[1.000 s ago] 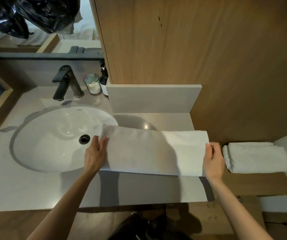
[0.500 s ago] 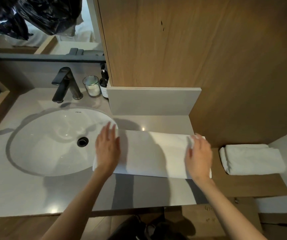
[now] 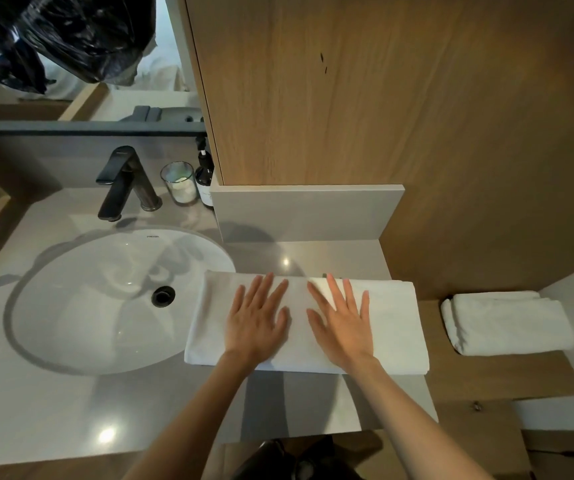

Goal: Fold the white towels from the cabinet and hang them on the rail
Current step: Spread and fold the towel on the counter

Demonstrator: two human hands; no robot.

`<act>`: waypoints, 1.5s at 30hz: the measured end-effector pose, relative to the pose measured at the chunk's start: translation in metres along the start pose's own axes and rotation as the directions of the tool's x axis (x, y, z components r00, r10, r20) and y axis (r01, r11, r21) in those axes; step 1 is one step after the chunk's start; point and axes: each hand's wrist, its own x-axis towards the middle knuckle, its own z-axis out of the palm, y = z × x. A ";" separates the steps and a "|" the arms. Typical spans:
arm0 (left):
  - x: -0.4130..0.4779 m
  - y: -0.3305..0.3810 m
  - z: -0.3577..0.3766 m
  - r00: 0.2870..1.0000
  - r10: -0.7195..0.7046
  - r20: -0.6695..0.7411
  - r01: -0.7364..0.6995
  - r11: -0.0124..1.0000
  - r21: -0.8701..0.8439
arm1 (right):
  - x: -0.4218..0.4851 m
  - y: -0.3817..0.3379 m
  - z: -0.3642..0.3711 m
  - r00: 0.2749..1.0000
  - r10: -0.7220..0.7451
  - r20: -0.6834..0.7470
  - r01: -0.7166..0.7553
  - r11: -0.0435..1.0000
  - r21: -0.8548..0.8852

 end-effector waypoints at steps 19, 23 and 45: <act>-0.005 -0.065 -0.029 0.913 -0.355 0.202 0.403 0.865 -0.299 | -0.012 0.060 -0.020 0.939 0.338 0.060 -0.340 0.939 0.041; -0.004 -0.082 -0.030 0.860 -0.452 0.236 0.477 0.551 -0.684 | -0.020 0.066 -0.019 0.948 0.314 0.043 -0.316 0.948 0.046; 0.013 -0.098 -0.024 0.837 -0.470 0.280 0.493 0.423 -0.761 | -0.028 0.063 -0.019 0.869 0.495 0.010 -0.490 0.855 0.168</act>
